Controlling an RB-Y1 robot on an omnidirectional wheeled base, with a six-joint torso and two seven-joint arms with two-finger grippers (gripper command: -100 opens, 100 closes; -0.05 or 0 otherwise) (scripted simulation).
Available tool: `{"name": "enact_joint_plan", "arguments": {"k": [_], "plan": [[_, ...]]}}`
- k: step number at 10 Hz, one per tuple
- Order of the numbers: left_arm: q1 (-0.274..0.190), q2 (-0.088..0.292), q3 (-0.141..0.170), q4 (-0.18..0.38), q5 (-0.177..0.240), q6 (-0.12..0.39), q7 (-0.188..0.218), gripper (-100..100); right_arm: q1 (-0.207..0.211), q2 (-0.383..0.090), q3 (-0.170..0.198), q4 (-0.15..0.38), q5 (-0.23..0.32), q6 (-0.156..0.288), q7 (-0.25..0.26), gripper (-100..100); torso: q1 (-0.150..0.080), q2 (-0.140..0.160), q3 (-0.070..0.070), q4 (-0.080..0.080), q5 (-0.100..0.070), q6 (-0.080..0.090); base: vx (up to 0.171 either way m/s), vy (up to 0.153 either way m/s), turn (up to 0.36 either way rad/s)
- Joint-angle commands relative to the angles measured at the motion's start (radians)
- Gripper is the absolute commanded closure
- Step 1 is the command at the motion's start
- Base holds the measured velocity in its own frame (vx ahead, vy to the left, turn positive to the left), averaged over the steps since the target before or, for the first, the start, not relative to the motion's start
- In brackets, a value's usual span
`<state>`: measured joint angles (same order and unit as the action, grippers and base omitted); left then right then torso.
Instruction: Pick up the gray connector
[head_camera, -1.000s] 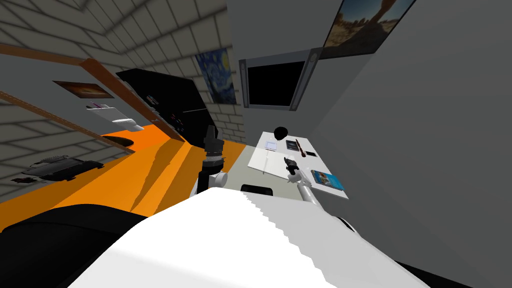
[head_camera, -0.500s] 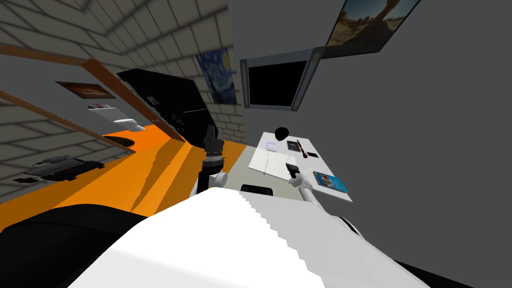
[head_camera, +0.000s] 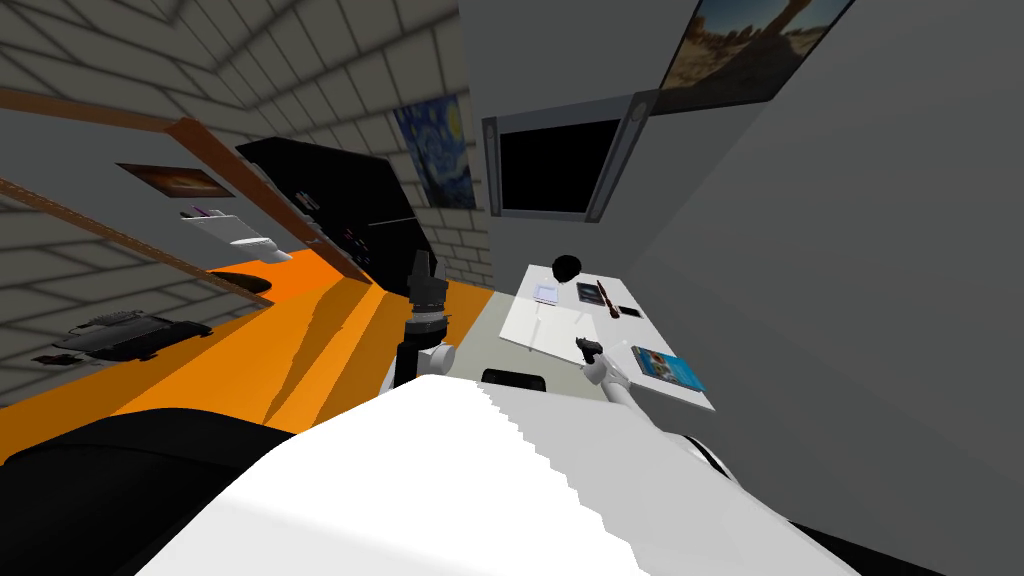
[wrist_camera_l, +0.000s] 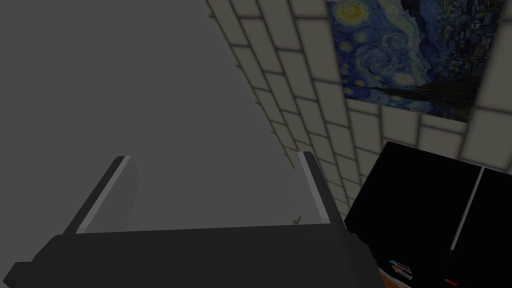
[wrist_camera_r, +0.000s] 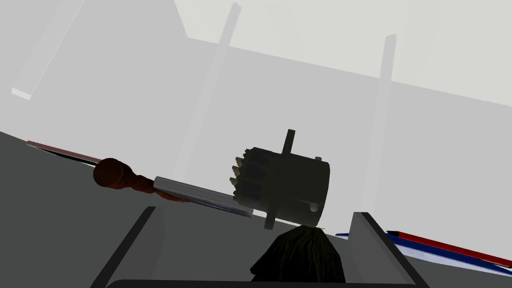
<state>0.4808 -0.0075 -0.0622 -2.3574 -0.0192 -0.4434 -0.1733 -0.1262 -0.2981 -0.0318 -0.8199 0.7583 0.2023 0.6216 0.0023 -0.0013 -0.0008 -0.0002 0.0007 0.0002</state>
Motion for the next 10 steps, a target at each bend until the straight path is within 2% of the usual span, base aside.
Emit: {"name": "enact_joint_plan", "arguments": {"k": [1,2,3,4,8,9,10], "plan": [[0.0,0.0,0.0,0.0,0.0,0.0,0.0,0,0.0,0.003,-0.007,0.037,0.018,0.0,0.018,-100,0.0,0.0,0.0,0.0,0.0,0.0,0.012,0.039,0.026],[0.0,0.0,0.0,0.0,0.0,0.0,0.0,0,-0.006,0.004,-0.011,0.031,0.019,-0.006,0.006,-100,0.0,0.0,0.0,0.0,0.0,0.0,0.006,0.021,0.003],[0.0,0.0,0.0,0.0,0.0,0.0,0.0,0,-0.006,0.004,-0.012,0.034,0.021,-0.006,0.008,0,-0.001,0.001,0.001,0.0,0.0,0.0,0.0,0.0,0.0],[0.0,0.0,0.0,0.0,0.0,0.0,0.0,0,0.024,0.017,-0.026,0.015,0.051,-0.03,0.006,-100,-0.002,0.001,0.001,0.0,0.0,0.0,0.075,-0.009,-0.094],[0.0,0.0,0.0,0.0,0.0,0.0,0.0,0,0.094,0.045,-0.06,-0.028,0.12,-0.085,0.001,-100,-0.002,-0.008,-0.004,-0.002,-0.001,0.0,0.142,-0.002,-0.104],[0.0,0.0,0.0,0.0,0.0,0.0,0.0,0,0.077,0.049,-0.075,-0.008,0.131,-0.085,-0.001,-100,-0.003,-0.008,-0.004,-0.002,-0.001,0.0,0.058,0.0,-0.028],[0.0,0.0,0.0,0.0,0.0,0.0,0.0,0,0.079,0.05,-0.079,-0.008,0.135,-0.091,-0.001,100,-0.003,-0.004,-0.002,-0.001,-0.001,0.0,0.011,0.001,0.012]]}}
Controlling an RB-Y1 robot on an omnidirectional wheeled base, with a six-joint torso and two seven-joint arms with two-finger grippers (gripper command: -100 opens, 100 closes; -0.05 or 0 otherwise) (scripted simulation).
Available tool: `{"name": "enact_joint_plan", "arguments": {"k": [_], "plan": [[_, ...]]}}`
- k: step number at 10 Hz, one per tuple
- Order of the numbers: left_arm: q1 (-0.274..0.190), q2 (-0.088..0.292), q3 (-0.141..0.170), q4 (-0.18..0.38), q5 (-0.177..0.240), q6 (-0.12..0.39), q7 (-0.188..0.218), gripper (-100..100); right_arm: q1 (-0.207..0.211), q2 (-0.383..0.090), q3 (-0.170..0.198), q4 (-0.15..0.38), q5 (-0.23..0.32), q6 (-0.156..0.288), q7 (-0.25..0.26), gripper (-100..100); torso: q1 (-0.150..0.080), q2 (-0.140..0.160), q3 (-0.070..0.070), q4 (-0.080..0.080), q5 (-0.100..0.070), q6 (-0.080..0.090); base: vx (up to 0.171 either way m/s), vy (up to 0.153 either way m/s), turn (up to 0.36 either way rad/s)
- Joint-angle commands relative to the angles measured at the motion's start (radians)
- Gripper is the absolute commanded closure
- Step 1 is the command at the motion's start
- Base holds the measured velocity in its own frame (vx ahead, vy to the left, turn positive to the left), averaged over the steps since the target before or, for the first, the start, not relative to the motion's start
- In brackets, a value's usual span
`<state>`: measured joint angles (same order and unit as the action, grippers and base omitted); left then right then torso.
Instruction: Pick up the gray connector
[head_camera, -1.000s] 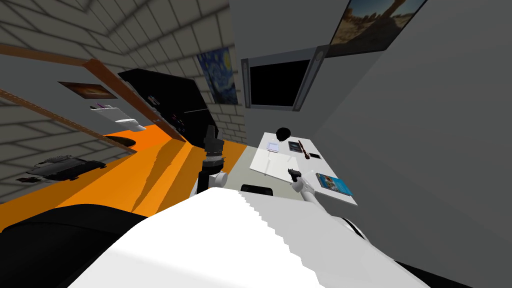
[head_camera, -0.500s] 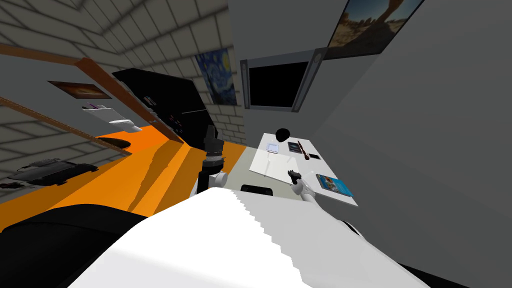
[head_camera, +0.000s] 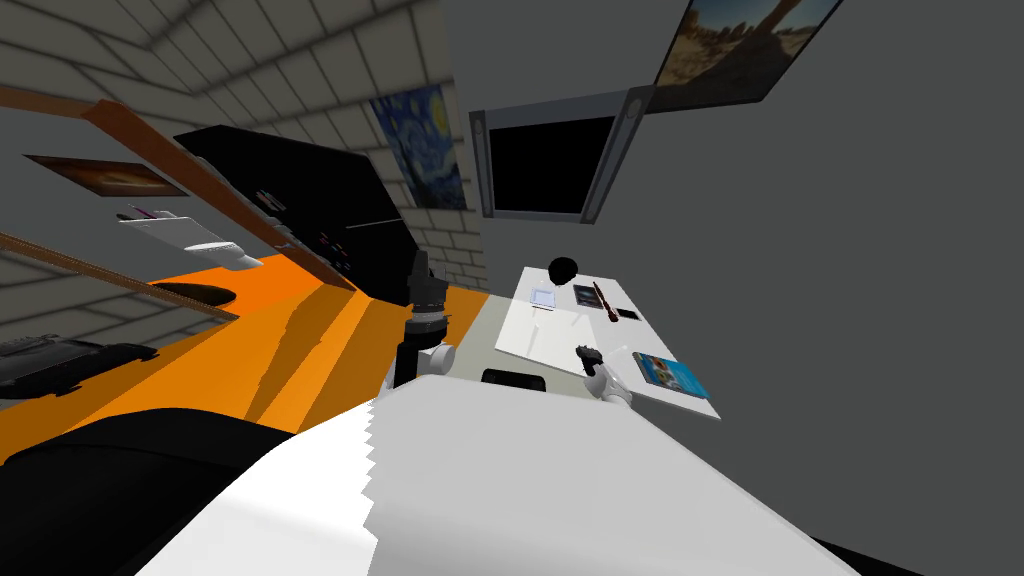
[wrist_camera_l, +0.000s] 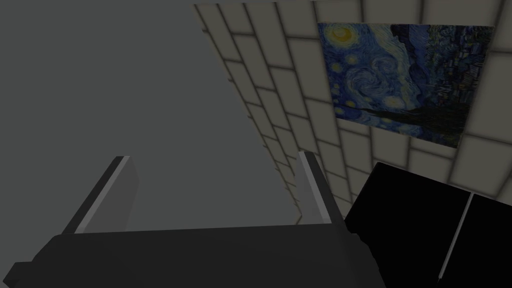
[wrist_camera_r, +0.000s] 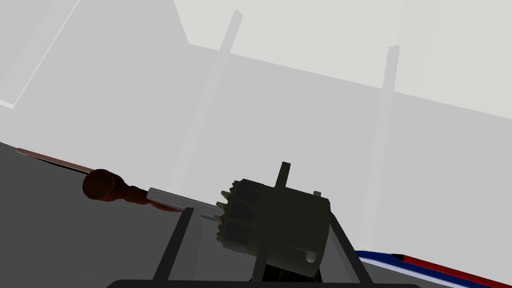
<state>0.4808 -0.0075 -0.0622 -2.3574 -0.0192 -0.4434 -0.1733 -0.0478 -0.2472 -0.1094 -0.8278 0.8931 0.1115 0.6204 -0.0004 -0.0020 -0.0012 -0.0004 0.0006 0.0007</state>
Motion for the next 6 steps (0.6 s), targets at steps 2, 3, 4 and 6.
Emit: {"name": "enact_joint_plan", "arguments": {"k": [2,3,4,6], "plan": [[0.0,0.0,0.0,0.0,0.0,0.0,0.0,0,0.0,0.0,0.0,0.0,0.0,-0.001,0.0,100,0.0,0.001,0.001,0.0,0.0,0.0,0.003,0.0,0.001],[0.0,0.0,0.0,0.0,0.0,0.0,0.0,0,0.0,-0.001,0.0,0.0,0.0,0.0,0.0,100,0.0,0.002,0.001,0.0,0.0,0.0,0.0,0.0,0.0],[0.0,0.0,0.0,0.0,0.0,0.0,0.0,0,0.0,-0.001,0.0,0.0,0.0,0.0,0.0,100,0.0,0.002,0.001,0.0,0.0,0.0,0.0,0.0,0.0],[0.0,0.0,0.0,0.0,0.0,0.0,0.0,0,-0.004,-0.014,0.027,-0.008,-0.034,0.022,0.003,100,0.0,0.002,0.001,0.0,-0.001,0.0,-0.022,-0.003,0.049]]}}
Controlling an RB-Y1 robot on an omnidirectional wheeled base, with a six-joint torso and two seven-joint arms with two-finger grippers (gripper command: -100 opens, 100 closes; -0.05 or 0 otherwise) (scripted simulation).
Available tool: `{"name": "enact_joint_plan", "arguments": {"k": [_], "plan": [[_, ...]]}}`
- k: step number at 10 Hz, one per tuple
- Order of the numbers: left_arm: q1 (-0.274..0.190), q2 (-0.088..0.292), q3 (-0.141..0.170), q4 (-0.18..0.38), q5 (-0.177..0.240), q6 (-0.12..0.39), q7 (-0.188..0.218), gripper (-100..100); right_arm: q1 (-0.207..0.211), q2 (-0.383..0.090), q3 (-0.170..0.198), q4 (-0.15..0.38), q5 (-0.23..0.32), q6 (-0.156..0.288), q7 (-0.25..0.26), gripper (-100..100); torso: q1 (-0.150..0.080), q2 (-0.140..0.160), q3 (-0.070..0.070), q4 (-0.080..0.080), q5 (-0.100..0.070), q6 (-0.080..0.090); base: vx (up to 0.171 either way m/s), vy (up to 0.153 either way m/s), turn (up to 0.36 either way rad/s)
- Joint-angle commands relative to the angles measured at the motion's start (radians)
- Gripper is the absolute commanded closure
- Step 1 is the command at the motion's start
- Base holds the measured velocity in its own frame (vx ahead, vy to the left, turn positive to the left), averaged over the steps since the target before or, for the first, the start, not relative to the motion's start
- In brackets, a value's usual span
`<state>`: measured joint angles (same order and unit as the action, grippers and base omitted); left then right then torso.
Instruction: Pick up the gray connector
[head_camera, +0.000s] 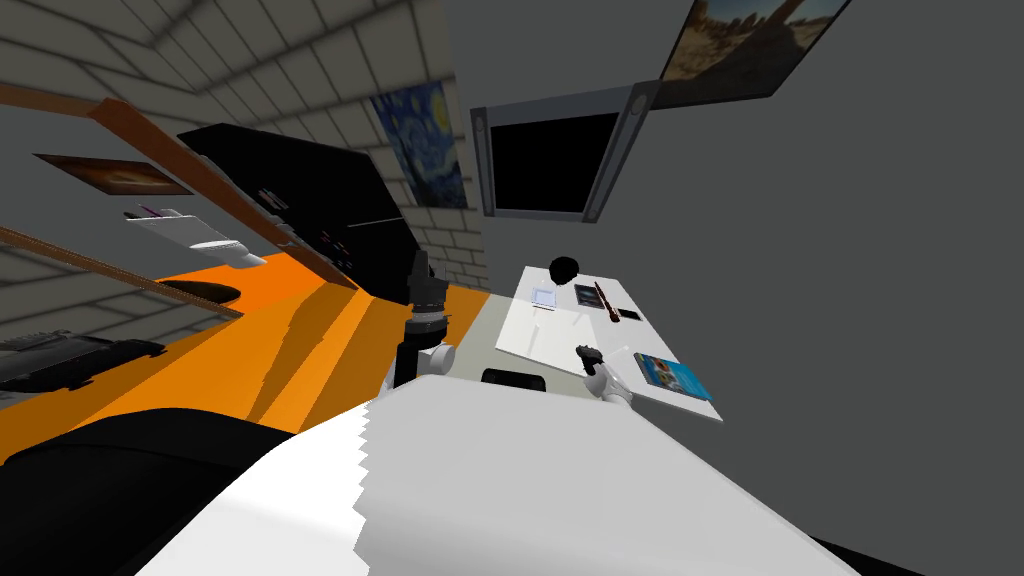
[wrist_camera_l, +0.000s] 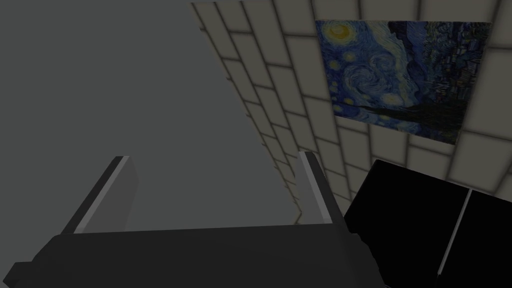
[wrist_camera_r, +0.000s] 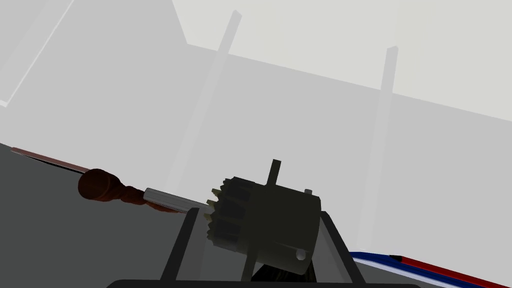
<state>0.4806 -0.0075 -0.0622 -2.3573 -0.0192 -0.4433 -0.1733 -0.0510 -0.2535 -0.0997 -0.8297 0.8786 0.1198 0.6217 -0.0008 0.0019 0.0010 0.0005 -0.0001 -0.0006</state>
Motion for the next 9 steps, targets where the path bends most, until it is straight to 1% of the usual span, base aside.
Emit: {"name": "enact_joint_plan", "arguments": {"k": [1,2,3,7,8,9], "plan": [[0.0,0.0,0.0,0.0,0.0,0.0,0.0,0,-0.011,-0.012,0.023,0.0,-0.03,0.021,0.003,100,0.0,0.0,0.0,0.0,0.0,0.0,-0.095,0.004,0.081],[0.0,0.0,0.0,0.0,0.0,0.0,0.0,0,-0.021,-0.016,0.027,0.006,-0.04,0.029,0.004,100,0.001,0.003,0.001,0.0,0.0,0.0,-0.094,0.008,0.043],[0.0,0.0,0.0,0.0,0.0,0.0,0.0,0,-0.041,-0.024,0.037,0.019,-0.06,0.045,0.005,100,0.001,0.004,0.002,0.0,0.0,0.001,-0.114,-0.01,0.071],[0.0,0.0,0.0,0.0,0.0,0.0,0.0,0,-0.082,-0.04,0.056,0.043,-0.1,0.076,0.008,100,0.001,0.004,0.002,0.001,0.0,0.001,-0.083,0.004,0.058],[0.0,0.0,0.0,0.0,0.0,0.0,0.0,0,-0.078,-0.031,0.042,0.045,-0.079,0.066,0.005,100,0.0,0.003,0.002,0.001,0.0,0.001,-0.029,-0.003,0.012],[0.0,0.0,0.0,0.0,0.0,0.0,0.0,0,-0.078,-0.031,0.044,0.045,-0.08,0.068,0.005,0,0.0,0.001,0.001,0.0,0.0,0.002,-0.006,0.0,-0.003]]}}
